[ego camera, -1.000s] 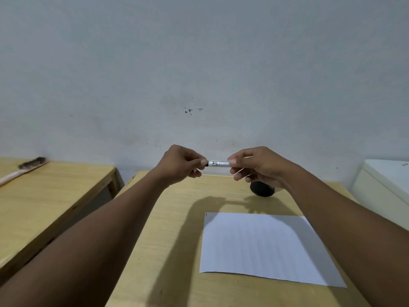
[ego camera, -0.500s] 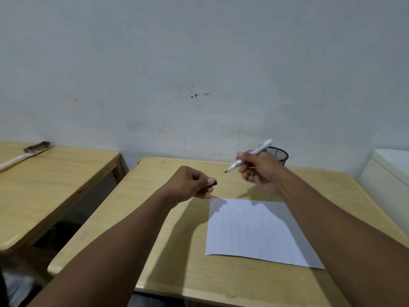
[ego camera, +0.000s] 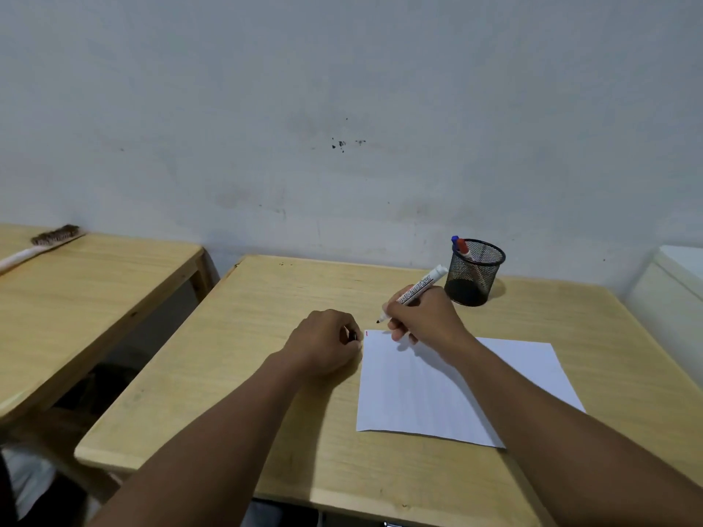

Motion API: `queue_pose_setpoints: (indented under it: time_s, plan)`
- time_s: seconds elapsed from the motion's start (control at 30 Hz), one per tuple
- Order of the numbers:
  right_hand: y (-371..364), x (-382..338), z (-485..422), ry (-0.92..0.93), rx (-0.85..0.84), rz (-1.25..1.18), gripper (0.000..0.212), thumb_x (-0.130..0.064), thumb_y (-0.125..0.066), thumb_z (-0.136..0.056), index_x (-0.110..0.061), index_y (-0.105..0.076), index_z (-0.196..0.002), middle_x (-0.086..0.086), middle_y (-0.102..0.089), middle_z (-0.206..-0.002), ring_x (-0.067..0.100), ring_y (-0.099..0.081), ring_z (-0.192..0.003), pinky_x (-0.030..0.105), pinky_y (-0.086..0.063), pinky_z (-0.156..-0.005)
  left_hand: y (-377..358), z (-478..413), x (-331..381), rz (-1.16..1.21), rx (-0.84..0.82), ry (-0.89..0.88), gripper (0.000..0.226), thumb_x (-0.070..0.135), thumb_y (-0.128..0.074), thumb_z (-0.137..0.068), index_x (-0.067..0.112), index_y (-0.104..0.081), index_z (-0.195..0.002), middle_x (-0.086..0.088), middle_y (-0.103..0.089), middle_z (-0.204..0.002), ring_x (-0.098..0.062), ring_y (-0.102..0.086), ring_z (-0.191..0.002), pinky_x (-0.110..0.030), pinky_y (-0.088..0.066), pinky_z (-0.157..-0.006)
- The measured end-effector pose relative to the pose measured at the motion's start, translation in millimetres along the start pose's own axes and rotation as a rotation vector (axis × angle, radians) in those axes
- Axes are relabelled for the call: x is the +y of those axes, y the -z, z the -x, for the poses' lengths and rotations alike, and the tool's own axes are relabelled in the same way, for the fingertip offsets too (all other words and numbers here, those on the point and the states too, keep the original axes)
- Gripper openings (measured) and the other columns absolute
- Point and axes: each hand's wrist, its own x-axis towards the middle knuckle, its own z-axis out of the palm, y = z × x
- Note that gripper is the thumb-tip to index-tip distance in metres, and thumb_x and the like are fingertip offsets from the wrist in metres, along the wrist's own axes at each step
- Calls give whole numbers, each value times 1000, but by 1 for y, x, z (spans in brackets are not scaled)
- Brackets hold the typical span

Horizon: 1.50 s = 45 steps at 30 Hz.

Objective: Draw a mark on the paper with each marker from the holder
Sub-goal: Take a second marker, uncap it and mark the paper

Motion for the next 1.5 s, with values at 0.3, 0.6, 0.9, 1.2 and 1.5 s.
queue_pose_setpoints:
  time_s: [0.3, 0.6, 0.9, 1.2, 1.5]
  plan:
    - [-26, 31, -3, -15, 78, -43, 8, -13, -73, -82, -5, -71, -81, 13, -75, -68, 24, -71, -54, 31, -47, -48, -11, -6, -10, 111, 39, 1, 14, 35, -75, -79, 25, -77, -89, 11, -69, -70, -6, -64, -69, -25, -48, -64]
    - [-27, 47, -1, 36, 171, 0, 6, -12, -74, -85, -5, -74, -84, 9, -77, -69, 18, -75, -54, 26, -53, -50, -16, -4, -6, 229, 54, 51, 17, 35, -83, -75, 21, -77, -84, 9, -71, -70, -5, -63, -65, -21, -46, -64]
    - [-26, 51, -4, 33, 168, 34, 9, -15, -76, -84, -6, -74, -85, 10, -77, -70, 16, -75, -55, 28, -54, -52, -18, -8, -7, 241, 51, 53, 25, 36, -88, -71, 17, -78, -86, 7, -70, -69, -8, -62, -65, -23, -46, -63]
    - [-21, 43, -5, -61, 167, -165, 6, -6, -71, -84, -2, -70, -81, 16, -72, -65, 25, -67, -51, 29, -49, -47, -16, -8, -4, 318, 25, 72, 21, 33, -89, -72, 18, -81, -82, 11, -69, -63, 1, -59, -59, -17, -45, -60]
    - [16, 0, -13, -162, 76, -485, 11, -9, -68, -91, -2, -68, -83, 14, -66, -67, 17, -57, -47, 25, -39, -42, 25, -17, 7, 830, 24, 181, 21, 17, -84, -81, 6, -79, -98, 4, -77, -73, -16, -68, -68, -29, -48, -69]
